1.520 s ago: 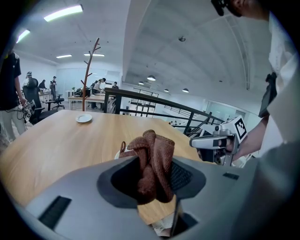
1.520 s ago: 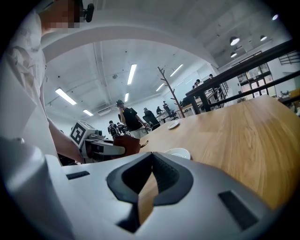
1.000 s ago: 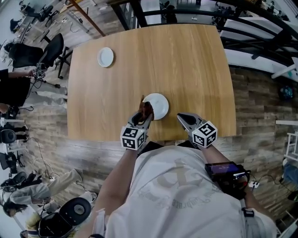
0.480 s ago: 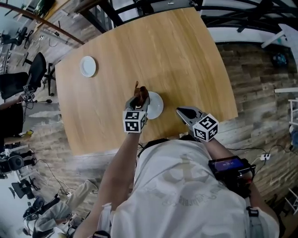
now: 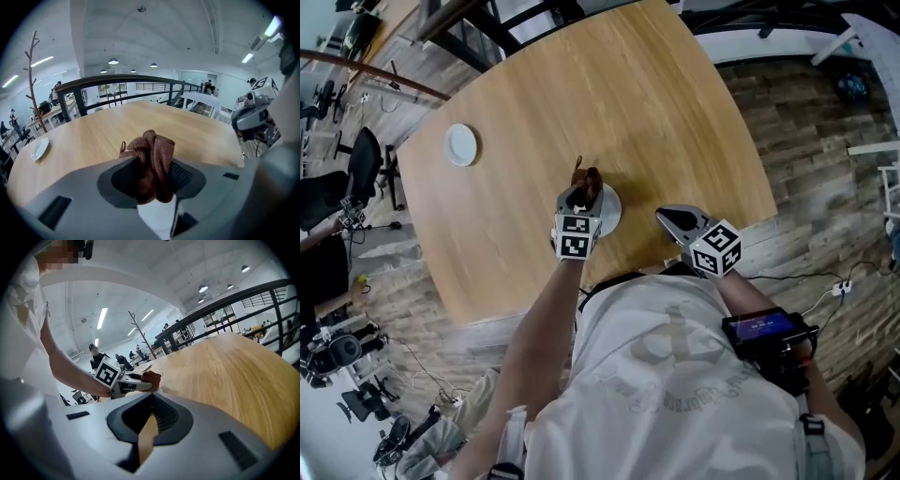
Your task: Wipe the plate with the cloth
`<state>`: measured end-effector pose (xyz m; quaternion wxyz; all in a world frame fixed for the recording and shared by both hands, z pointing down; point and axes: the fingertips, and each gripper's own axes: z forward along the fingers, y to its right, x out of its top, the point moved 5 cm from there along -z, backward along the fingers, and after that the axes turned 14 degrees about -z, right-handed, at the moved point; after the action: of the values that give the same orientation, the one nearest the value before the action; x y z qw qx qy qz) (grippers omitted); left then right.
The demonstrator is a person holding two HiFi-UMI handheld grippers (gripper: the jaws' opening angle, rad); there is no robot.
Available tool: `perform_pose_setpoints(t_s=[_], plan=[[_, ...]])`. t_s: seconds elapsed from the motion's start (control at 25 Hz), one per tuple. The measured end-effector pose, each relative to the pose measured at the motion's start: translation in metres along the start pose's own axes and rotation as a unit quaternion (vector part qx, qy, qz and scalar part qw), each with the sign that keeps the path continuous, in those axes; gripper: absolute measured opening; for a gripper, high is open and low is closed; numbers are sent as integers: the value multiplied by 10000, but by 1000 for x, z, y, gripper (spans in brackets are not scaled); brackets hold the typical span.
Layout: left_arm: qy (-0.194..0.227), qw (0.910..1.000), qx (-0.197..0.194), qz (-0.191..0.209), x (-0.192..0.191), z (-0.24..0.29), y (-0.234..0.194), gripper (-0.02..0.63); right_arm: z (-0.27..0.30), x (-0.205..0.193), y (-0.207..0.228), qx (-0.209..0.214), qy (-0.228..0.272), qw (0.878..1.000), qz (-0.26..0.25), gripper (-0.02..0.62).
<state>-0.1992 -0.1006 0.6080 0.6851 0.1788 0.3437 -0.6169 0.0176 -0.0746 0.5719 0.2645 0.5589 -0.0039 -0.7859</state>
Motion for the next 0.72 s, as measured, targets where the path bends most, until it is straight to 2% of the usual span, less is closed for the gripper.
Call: perform_pose_setpoints(t_s=[0.2, 0.44, 0.52, 0.72], plan=[[0, 9989, -363, 285, -3, 10, 32, 169, -3, -4, 1, -52, -15, 10000, 37, 14], [-89, 9972, -700, 240, -15, 11, 56, 169, -5, -9, 3, -57, -26, 9999, 98, 14], [-121, 9975, -639, 273, -18, 6, 53, 169, -6, -8, 1, -32, -30, 9999, 94, 14], [-21, 9997, -198, 146, -14, -13, 19, 170, -7, -6, -1, -3, -50, 10000, 61, 14]])
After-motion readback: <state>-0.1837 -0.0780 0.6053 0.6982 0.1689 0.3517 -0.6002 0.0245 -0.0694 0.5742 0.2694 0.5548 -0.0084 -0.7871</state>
